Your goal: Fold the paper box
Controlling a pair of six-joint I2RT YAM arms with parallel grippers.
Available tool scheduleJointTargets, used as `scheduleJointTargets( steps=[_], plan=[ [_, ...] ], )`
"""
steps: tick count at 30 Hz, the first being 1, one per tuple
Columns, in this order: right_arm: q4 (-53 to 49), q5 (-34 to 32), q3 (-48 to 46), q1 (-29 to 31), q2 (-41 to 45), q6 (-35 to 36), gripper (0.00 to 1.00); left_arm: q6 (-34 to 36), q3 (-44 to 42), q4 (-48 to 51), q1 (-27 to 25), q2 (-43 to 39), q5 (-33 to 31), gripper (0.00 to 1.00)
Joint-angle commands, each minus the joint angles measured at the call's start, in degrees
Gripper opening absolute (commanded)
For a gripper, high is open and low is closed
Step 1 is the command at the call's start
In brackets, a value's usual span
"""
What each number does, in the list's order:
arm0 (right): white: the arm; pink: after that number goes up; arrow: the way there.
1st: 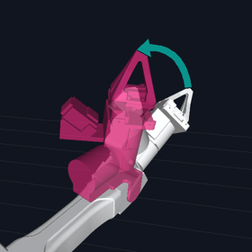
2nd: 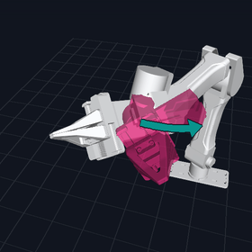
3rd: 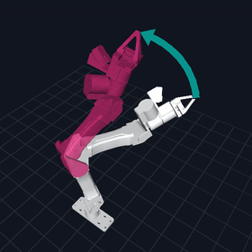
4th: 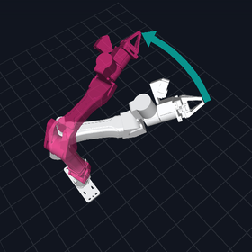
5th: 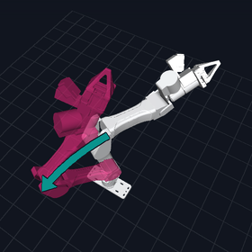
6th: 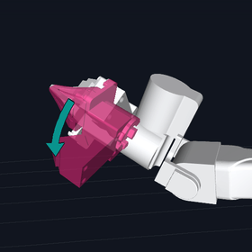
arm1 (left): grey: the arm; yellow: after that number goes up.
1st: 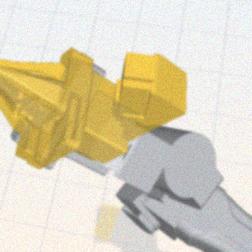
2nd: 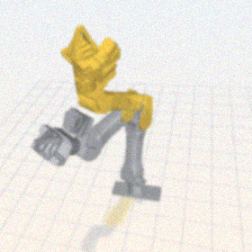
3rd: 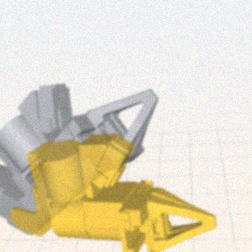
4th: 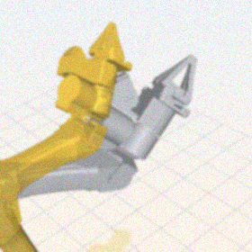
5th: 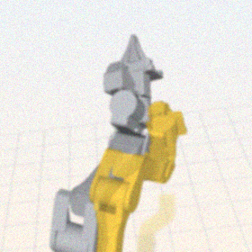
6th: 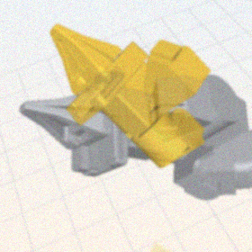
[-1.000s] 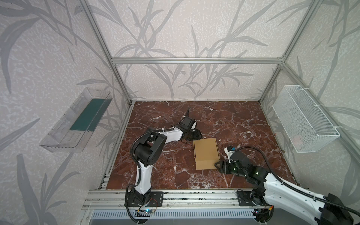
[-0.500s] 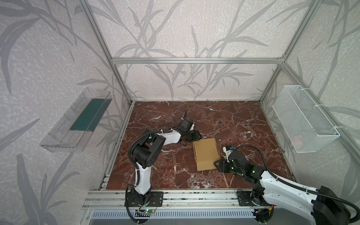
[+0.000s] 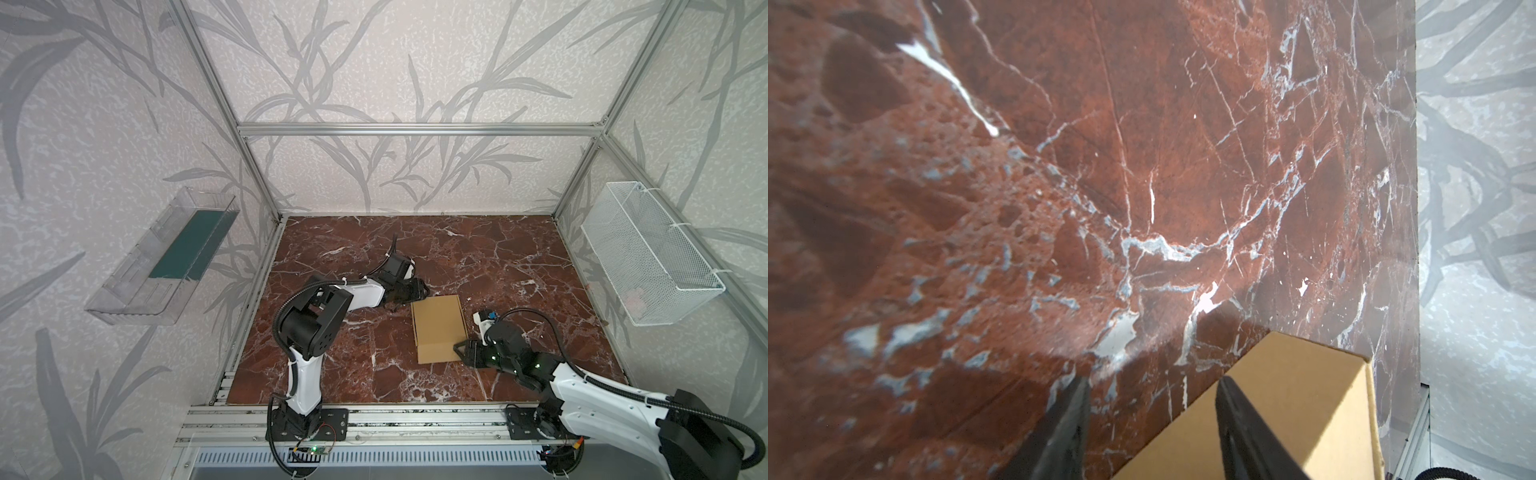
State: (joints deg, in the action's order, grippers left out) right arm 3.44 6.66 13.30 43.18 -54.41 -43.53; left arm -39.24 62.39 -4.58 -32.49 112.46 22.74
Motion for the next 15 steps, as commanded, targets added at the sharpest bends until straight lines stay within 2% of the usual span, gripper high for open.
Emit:
scheduleJointTargets(
  steps=[1,12,15],
  plan=[
    [2.88,0.39,-0.47,0.24,0.23,-0.58,0.57,-0.83,-4.38,11.2,-0.09,4.35,-1.74,0.53],
    [4.21,0.79,-0.88,0.24,-0.78,-1.53,0.53,-1.1,-5.26,10.12,-0.1,4.24,-1.65,0.53],
    [0.81,0.32,-0.3,0.23,-0.57,-2.56,0.55,-1.35,-5.53,10.08,-0.07,3.87,-1.74,0.53]
  ],
)
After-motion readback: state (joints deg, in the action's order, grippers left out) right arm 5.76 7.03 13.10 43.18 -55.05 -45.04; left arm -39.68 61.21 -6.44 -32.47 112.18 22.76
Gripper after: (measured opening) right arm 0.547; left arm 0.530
